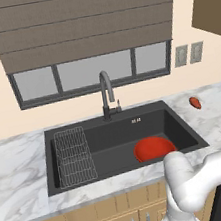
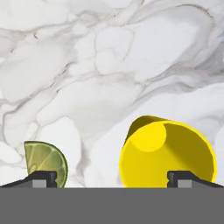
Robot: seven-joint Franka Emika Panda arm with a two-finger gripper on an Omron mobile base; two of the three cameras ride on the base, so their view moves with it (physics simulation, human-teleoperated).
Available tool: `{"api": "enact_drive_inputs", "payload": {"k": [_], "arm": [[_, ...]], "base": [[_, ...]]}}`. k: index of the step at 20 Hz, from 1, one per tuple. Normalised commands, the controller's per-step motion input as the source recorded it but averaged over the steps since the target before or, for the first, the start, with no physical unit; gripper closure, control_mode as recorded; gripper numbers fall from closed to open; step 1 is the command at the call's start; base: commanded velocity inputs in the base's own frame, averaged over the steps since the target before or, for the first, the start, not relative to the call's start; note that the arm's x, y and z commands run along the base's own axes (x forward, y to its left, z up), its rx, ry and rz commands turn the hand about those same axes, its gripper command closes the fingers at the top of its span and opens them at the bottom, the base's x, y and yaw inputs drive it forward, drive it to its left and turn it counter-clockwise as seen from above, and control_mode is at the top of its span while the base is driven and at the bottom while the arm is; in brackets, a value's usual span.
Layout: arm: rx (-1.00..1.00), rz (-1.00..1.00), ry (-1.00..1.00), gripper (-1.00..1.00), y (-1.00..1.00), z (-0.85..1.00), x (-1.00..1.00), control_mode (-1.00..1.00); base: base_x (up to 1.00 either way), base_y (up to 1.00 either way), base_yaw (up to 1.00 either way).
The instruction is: Remove the sweet potato and lemon wedge from the sink. Then move the bowl and cup from the counter to the sink for washing.
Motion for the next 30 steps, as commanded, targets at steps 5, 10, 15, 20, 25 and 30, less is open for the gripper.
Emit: {"api": "enact_drive_inputs", "payload": {"k": [5,10,15,20,25,30], "arm": [[0.0,0.03,-0.09,-1.0,0.0,-0.08,0.08,-1.0],[0.0,0.04,-0.08,-1.0,-0.01,-0.07,0.1,-1.0],[0.0,0.03,-0.04,-1.0,-0.09,-0.07,0.06,-1.0],[-0.03,0.0,0.0,-1.0,-0.11,-0.08,0.06,-1.0],[-0.03,0.0,0.0,-1.0,-0.09,-0.08,0.1,-1.0],[-0.02,0.0,0.0,-1.0,-0.08,-0.06,0.06,-1.0]], "base": [[0.0,0.0,0.0],[0.0,0.0,0.0],[0.0,0.0,0.0],[0.0,0.0,0.0],[0.0,0.0,0.0],[0.0,0.0,0.0]]}}
